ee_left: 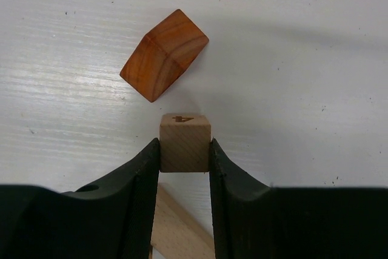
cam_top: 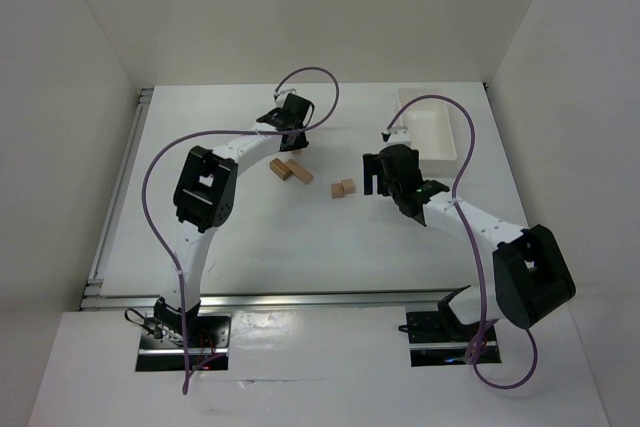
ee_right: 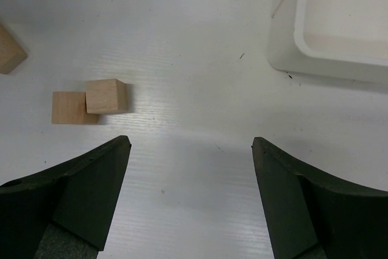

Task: Build the wood block tower

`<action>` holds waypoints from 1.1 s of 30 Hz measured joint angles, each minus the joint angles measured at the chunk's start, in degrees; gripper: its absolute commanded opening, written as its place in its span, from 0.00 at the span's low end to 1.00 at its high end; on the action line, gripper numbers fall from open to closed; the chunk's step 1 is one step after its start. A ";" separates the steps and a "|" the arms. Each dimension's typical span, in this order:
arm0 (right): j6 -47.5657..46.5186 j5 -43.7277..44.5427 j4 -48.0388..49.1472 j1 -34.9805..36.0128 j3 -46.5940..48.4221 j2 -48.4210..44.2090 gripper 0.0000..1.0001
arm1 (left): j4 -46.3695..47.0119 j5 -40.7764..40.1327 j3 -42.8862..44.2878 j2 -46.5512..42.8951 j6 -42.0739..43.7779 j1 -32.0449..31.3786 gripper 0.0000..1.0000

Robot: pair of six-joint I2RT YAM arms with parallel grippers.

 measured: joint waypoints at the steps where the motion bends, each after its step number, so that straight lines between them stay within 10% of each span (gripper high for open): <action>1: 0.00 0.00 -0.07 -0.02 0.00 0.00 0.89 | -0.02 0.00 0.09 0.00 -0.02 0.00 0.22; 21: 0.02 -1.51 -0.22 -0.39 0.00 0.00 0.89 | 3.28 -0.44 -22.05 -24.00 -1.86 -9.70 0.19; 33: 0.07 -2.97 -0.15 -0.61 0.00 0.57 0.91 | 3.98 0.24 -26.84 -23.04 -5.01 -14.88 0.19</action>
